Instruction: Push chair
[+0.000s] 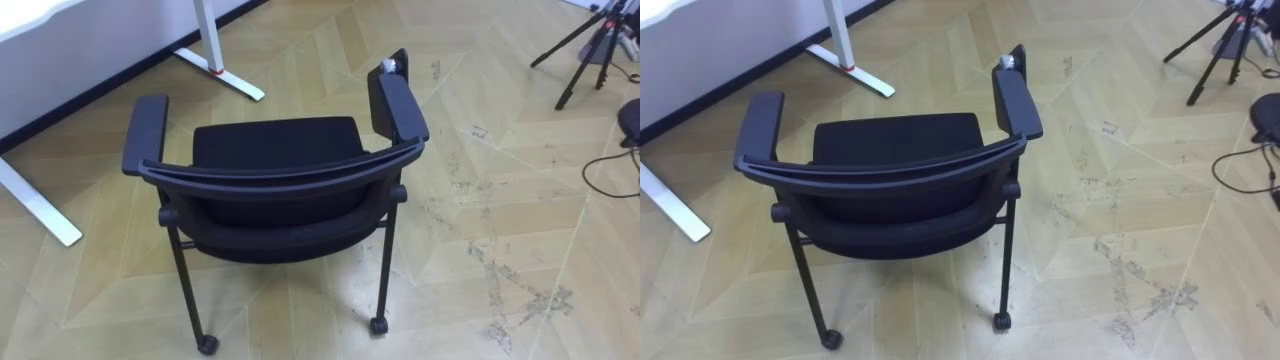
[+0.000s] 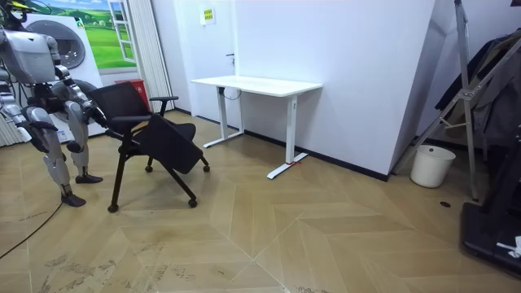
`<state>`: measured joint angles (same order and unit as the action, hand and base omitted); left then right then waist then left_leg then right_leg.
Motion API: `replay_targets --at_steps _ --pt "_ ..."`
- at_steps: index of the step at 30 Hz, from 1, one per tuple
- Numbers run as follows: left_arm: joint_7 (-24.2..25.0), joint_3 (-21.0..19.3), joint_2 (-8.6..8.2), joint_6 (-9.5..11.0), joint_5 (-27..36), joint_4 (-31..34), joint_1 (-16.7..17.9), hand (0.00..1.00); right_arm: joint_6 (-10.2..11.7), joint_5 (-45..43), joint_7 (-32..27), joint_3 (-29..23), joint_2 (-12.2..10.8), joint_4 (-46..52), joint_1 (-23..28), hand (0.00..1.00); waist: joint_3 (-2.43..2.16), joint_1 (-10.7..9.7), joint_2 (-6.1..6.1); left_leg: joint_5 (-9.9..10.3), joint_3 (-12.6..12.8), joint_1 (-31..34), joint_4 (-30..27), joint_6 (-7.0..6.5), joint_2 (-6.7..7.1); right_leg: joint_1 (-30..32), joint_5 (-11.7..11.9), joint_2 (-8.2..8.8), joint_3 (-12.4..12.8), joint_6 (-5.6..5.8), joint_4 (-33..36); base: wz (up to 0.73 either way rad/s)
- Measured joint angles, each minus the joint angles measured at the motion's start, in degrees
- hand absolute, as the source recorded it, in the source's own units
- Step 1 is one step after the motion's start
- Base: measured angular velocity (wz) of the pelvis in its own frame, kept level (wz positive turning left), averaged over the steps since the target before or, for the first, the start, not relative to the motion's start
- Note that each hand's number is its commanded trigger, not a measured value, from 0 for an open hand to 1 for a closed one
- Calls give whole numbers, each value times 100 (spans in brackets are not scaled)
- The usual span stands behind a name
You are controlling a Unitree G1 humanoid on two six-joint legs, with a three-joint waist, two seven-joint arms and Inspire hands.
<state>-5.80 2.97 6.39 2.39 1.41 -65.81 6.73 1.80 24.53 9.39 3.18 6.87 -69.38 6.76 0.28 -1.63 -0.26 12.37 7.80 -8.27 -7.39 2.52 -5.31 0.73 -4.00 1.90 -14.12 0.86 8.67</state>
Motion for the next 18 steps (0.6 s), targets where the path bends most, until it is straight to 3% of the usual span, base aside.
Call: replay_targets --at_steps 12,18 --pt "-10 4 0 0 -110 23 0 0 -2 -6 -10 -1 1 -1 -33 0 12 -6 27 5 -6 2 31 5 -1 2 0 0 -22 1 6 0" --pt "-77 0 4 -1 -139 60 26 0 -1 -17 -60 -51 9 -59 -45 0 -9 -37 39 6 -22 2 63 4 -1 4 -3 -1 -39 5 6 0"
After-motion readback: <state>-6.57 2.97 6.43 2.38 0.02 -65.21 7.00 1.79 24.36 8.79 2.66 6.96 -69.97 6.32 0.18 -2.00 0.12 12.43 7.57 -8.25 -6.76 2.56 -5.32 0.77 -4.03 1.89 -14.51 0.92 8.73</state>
